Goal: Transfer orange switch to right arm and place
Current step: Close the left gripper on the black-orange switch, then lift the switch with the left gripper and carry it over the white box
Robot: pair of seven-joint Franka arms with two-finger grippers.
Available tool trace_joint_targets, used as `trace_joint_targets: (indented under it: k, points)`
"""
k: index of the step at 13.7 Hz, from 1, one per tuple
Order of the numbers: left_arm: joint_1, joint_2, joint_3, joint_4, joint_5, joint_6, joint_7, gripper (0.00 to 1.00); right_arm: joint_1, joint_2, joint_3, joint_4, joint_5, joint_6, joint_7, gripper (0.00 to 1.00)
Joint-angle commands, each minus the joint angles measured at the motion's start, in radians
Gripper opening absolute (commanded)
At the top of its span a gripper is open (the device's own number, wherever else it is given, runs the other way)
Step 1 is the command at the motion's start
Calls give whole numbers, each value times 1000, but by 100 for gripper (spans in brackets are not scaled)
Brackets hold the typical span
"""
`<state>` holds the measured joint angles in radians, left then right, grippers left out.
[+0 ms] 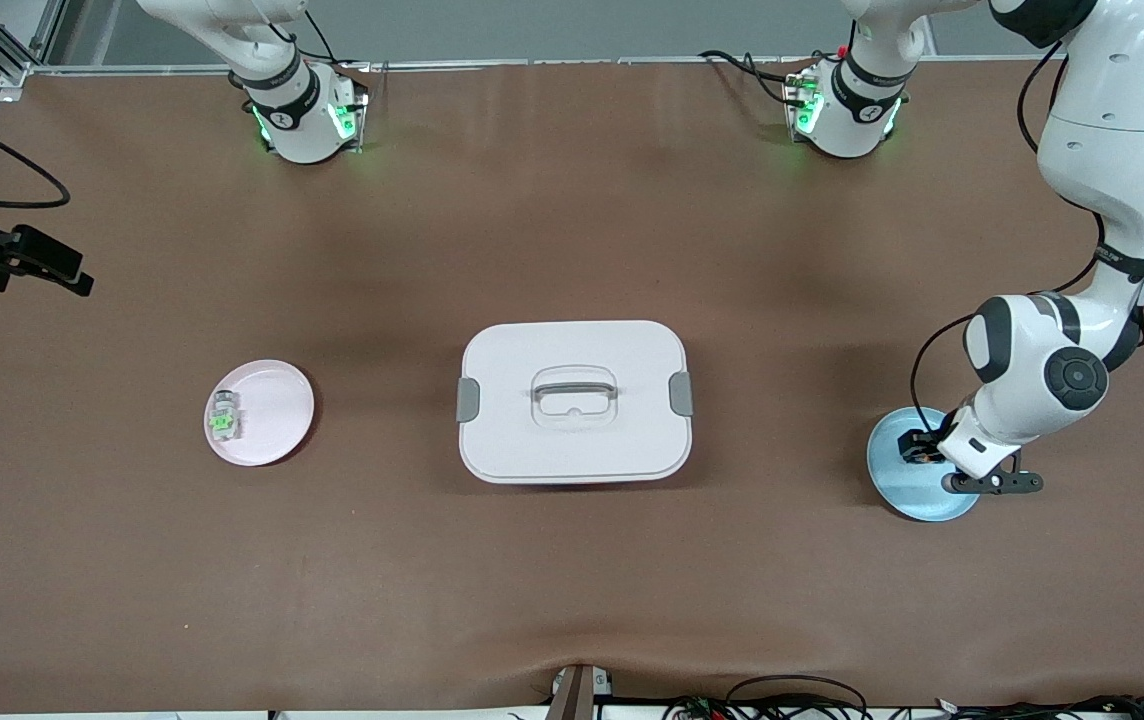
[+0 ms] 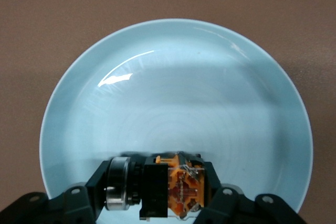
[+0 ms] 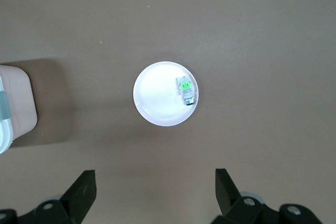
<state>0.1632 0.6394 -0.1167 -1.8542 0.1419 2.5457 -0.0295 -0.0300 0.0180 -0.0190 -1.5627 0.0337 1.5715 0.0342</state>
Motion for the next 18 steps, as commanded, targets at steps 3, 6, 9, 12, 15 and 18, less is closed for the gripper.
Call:
trace_joint_targets:
  k: [3,6,9,12,15,18]
  points:
    - [9,-17,-11,3,12,-1,8,0,-14,-9,8,-7,15,2,-8,100]
    - [7,-73,-21,0,8,-54,6,0,-14,-9,8,-7,15,2,-8,100]
    - [7,-145,-58,1,-45,-148,-6,0,-14,-9,8,-5,15,2,-8,100]
    - [4,-217,-84,6,-157,-254,-18,0,-14,-9,8,-5,15,4,-8,100]
    - [2,-291,-127,16,-176,-388,-169,0,-18,-9,8,-5,15,4,-8,100]
    - [2,-343,-190,59,-221,-522,-305,0,-16,-9,7,-3,12,24,-8,100]
